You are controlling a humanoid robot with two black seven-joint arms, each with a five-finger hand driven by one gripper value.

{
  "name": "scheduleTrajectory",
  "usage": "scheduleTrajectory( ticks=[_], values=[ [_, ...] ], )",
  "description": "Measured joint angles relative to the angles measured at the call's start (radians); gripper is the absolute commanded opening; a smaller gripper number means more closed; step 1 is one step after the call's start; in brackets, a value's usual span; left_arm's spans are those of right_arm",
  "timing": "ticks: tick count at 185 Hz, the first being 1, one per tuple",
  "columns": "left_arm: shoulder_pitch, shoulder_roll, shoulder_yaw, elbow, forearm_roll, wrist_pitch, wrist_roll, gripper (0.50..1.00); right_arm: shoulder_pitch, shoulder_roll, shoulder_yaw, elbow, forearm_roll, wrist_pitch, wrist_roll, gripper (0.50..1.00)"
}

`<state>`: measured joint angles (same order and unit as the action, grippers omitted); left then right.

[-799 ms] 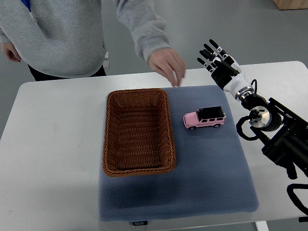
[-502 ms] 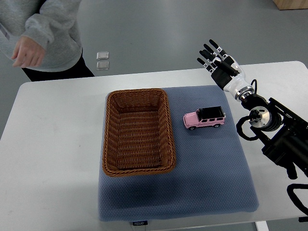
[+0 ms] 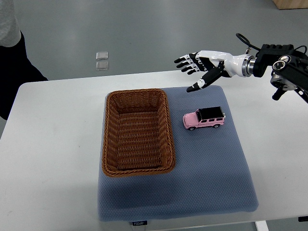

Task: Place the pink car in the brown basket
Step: 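Lower the right hand onto the pink car and close fingers around it, then lift the pink car with the right hand toward the basket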

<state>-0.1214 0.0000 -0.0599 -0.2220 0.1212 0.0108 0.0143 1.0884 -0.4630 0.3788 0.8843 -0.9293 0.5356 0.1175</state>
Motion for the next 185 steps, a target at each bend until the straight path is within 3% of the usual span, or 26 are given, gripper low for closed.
scheduleTrajectory(
  ticks=[33,78,133,147,162,164,171,185],
  values=[
    [-0.001,0.0,0.0,0.0,0.0,0.0,0.001,1.0,0.09,-0.045,-0.214,0.098,-0.056,0.0,-0.02,0.911],
    [0.0,0.0,0.0,-0.001,0.0,0.0,0.001,1.0,0.026,-0.029,-0.279,0.097,-0.151,-0.132,-0.022,0.907],
    [0.0,0.0,-0.001,0.001,0.0,0.0,0.001,1.0,-0.028,-0.018,-0.284,0.067,-0.256,-0.213,-0.017,0.891],
    [0.0,0.0,-0.001,0.001,0.0,0.0,0.001,1.0,-0.043,-0.017,-0.284,0.056,-0.281,-0.232,-0.014,0.838],
    [0.0,0.0,-0.001,0.001,0.0,0.0,0.001,1.0,-0.054,-0.016,-0.283,0.051,-0.295,-0.242,-0.01,0.707],
    [0.0,0.0,-0.001,0.001,0.0,0.0,0.001,1.0,-0.055,-0.016,-0.283,0.051,-0.296,-0.243,-0.01,0.707],
    [0.0,0.0,-0.001,0.001,0.0,0.0,0.001,1.0,-0.057,-0.016,-0.283,0.05,-0.298,-0.244,-0.007,0.617],
    [0.0,0.0,-0.001,0.001,0.0,0.0,0.001,1.0,-0.058,-0.016,-0.282,0.05,-0.3,-0.248,0.0,0.545]
  ],
)
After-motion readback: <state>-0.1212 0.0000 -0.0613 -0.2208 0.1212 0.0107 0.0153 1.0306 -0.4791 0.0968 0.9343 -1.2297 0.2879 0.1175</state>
